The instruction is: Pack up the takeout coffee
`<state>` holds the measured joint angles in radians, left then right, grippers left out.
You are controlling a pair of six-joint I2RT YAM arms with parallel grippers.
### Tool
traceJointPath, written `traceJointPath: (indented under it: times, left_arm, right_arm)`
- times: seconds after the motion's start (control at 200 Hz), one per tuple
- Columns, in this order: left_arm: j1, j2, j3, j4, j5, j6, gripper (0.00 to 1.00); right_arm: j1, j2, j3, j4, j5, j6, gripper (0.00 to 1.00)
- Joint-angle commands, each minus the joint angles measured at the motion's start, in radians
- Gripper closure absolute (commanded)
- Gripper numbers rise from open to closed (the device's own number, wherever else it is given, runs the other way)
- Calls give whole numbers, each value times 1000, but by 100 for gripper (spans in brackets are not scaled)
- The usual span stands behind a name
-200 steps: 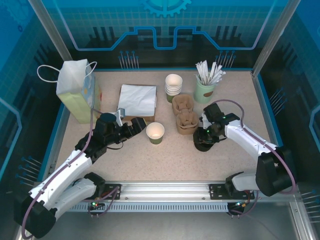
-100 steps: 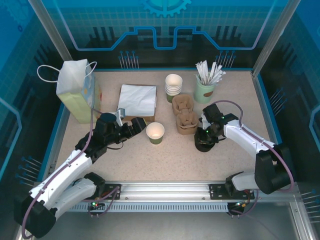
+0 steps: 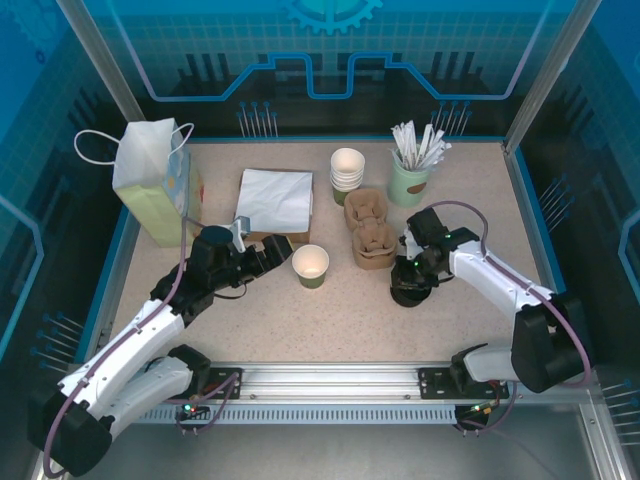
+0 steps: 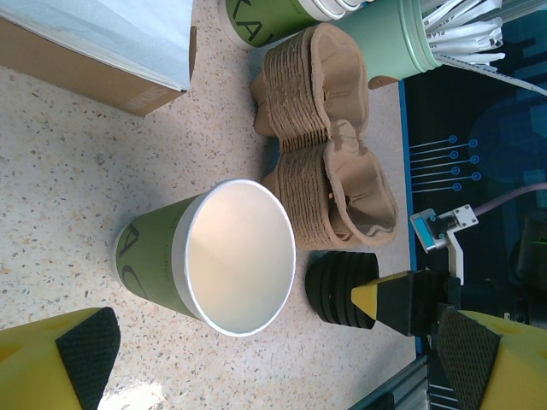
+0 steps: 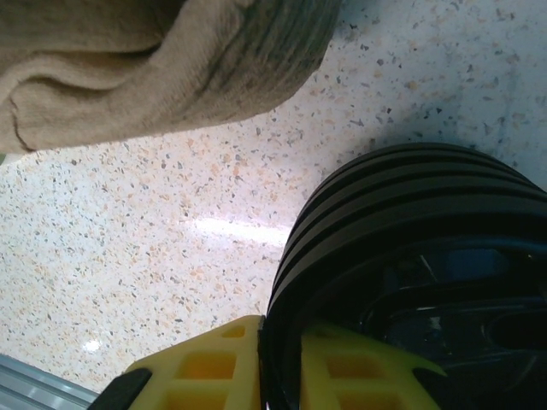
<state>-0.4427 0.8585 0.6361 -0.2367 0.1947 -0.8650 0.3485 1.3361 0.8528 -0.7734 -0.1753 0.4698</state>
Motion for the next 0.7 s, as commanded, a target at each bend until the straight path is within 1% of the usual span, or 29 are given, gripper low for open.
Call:
traceJointPath:
  times: [0.0,0.33,0.43,0.615,0.695]
  left_arm:
    - [-7,0,11,8,-9,15,1]
    - [-7,8,20,11,3,25,1]
    - [-6,8,22,13,4,27,1]
    - [-8,6,25,21,14,36,1]
    - [-13,2,35,21,8,59,1]
  right_arm:
    - [7,-29,50,-55,4,-4,85]
    - [6,-32,75,-101,22,-23,83]
    - [0,-32,72,-99,10,-27,82]
    - [-7,-58,73,-97,-13,-16,87]
    - [-28,-91,78,-92,-50,-9,88]
